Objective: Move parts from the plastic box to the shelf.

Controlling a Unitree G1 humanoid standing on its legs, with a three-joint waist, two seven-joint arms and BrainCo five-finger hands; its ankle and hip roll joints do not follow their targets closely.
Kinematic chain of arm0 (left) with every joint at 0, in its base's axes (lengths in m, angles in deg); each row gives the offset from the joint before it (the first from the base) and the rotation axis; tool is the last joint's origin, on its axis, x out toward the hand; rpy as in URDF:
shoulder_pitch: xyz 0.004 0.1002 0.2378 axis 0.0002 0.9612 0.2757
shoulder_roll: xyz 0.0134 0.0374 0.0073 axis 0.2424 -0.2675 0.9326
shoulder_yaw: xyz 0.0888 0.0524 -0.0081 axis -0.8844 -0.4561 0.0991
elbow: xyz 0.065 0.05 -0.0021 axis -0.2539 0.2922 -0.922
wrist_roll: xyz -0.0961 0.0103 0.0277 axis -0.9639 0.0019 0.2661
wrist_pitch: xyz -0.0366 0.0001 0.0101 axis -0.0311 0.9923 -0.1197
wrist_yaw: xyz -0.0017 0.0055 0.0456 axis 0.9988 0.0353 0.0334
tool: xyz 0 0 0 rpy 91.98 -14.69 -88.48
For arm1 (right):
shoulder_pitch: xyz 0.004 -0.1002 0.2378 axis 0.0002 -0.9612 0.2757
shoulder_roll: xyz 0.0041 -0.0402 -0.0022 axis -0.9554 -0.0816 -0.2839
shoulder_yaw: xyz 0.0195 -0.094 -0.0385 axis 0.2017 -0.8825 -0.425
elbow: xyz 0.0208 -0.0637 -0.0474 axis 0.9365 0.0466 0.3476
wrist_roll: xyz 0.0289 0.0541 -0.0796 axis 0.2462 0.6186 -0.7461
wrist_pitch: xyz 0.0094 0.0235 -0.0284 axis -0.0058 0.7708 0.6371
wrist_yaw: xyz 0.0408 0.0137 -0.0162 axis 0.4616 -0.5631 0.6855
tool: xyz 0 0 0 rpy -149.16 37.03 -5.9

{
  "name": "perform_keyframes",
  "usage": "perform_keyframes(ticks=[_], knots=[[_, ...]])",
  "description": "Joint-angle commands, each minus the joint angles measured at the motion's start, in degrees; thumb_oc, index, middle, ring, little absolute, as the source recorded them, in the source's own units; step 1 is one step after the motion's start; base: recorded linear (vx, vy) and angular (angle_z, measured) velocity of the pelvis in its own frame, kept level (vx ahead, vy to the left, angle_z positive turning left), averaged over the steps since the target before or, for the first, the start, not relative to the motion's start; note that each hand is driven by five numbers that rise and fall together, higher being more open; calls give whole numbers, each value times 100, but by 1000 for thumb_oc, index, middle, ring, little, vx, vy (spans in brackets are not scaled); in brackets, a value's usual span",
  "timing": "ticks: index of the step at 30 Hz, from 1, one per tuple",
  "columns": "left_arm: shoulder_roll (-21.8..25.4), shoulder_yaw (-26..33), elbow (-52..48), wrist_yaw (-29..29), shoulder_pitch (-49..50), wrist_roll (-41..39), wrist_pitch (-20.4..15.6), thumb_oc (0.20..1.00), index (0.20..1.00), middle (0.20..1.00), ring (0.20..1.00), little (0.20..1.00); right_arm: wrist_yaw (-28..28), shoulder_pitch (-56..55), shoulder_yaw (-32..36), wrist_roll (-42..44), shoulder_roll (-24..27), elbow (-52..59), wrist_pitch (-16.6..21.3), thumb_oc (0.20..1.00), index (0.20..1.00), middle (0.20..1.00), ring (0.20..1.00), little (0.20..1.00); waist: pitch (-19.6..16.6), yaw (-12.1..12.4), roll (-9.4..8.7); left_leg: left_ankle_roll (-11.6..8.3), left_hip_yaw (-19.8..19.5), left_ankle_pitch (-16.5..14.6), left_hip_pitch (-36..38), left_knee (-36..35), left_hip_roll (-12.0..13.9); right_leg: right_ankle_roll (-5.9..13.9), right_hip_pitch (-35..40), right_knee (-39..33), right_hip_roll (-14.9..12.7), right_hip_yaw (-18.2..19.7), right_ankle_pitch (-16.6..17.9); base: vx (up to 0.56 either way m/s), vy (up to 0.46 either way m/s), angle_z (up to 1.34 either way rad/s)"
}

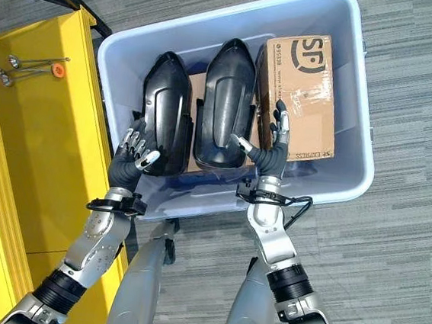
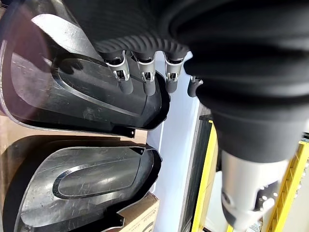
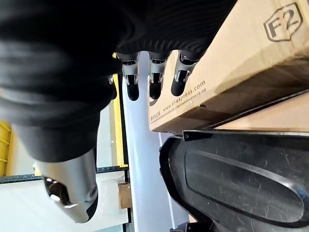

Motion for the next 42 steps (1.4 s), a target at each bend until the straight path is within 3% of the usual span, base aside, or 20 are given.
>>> perform_keyframes(ticks=[1,42], knots=[[97,290,-576,-48,-155,275,-346,1000,1000,1000,1000,1000,-24,199,69,13,-64,213,356,1000,1000,1000,1000,1000,-113,158,-214,-84,-2,-81,99,72,212,-167,-252,304,2,-37,323,0,0,0],[254,-58,-587,85,-277,-1,-384,1000,1000,1000,1000,1000,360,1830,199,668,-160,-3091,30,1000,1000,1000,1000,1000,33,478,66,-55,-65,-1,-50,-34,145,-193,-494,386,38,-45,321,0,0,0]])
